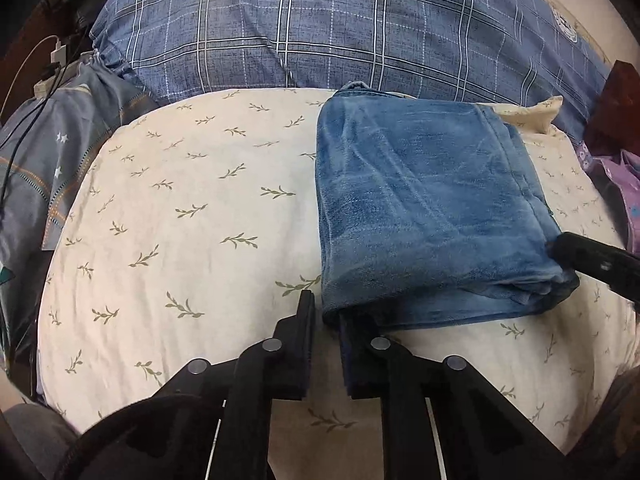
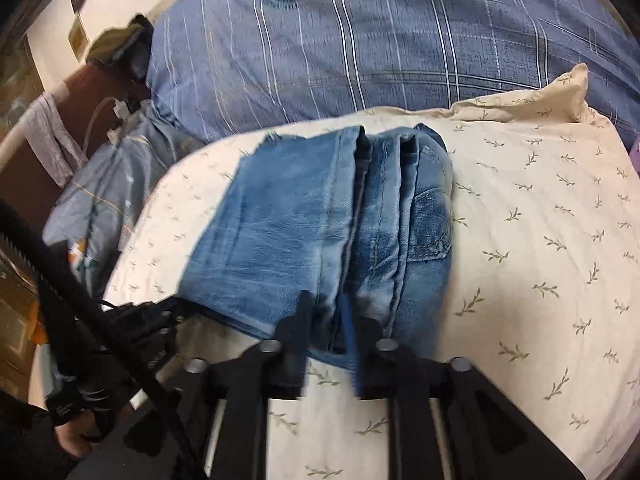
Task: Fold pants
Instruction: 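Open both grippers and press the folded jeans flat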
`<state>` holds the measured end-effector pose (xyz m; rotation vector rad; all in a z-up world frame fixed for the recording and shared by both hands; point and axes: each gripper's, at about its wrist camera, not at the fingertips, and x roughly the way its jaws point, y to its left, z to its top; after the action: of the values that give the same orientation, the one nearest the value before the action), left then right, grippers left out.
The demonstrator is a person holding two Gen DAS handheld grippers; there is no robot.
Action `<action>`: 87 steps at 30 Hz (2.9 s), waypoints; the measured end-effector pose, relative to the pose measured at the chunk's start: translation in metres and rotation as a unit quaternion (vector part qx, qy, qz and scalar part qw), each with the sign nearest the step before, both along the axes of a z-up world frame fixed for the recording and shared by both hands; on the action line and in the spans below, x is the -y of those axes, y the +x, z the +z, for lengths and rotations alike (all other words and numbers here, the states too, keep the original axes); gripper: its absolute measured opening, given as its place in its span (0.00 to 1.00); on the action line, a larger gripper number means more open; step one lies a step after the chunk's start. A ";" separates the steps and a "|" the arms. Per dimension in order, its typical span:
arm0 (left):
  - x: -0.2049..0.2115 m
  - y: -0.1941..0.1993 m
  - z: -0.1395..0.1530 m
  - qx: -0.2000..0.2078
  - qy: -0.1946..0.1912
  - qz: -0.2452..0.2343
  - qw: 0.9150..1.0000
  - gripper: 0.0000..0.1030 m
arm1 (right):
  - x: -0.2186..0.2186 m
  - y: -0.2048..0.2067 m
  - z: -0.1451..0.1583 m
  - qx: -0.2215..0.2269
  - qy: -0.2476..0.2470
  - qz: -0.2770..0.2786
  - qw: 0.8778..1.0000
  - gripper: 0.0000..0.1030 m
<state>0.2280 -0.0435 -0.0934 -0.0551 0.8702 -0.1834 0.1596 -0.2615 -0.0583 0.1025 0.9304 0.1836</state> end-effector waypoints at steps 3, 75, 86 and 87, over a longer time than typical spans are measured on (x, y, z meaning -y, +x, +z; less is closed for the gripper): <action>0.002 -0.006 0.005 0.006 0.007 -0.002 1.000 0.18 | 0.003 -0.021 0.011 0.035 -0.012 -0.013 0.999 0.78; 0.001 -0.022 0.010 0.031 -0.034 0.003 0.999 0.07 | 0.025 -0.023 -0.030 -0.037 -0.048 -0.110 0.992 0.12; 0.008 -0.019 0.010 0.027 -0.007 -0.002 1.000 0.11 | 0.031 -0.028 -0.021 -0.011 -0.033 -0.128 0.991 0.46; 0.008 -0.019 0.011 0.028 -0.008 -0.002 1.000 0.11 | 0.031 -0.029 -0.020 -0.009 -0.035 -0.129 0.991 0.47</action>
<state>0.2090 -0.0517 -0.0825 -0.0624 0.8135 -0.1936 0.1309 -0.2928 -0.0779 0.1585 0.9308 -0.0907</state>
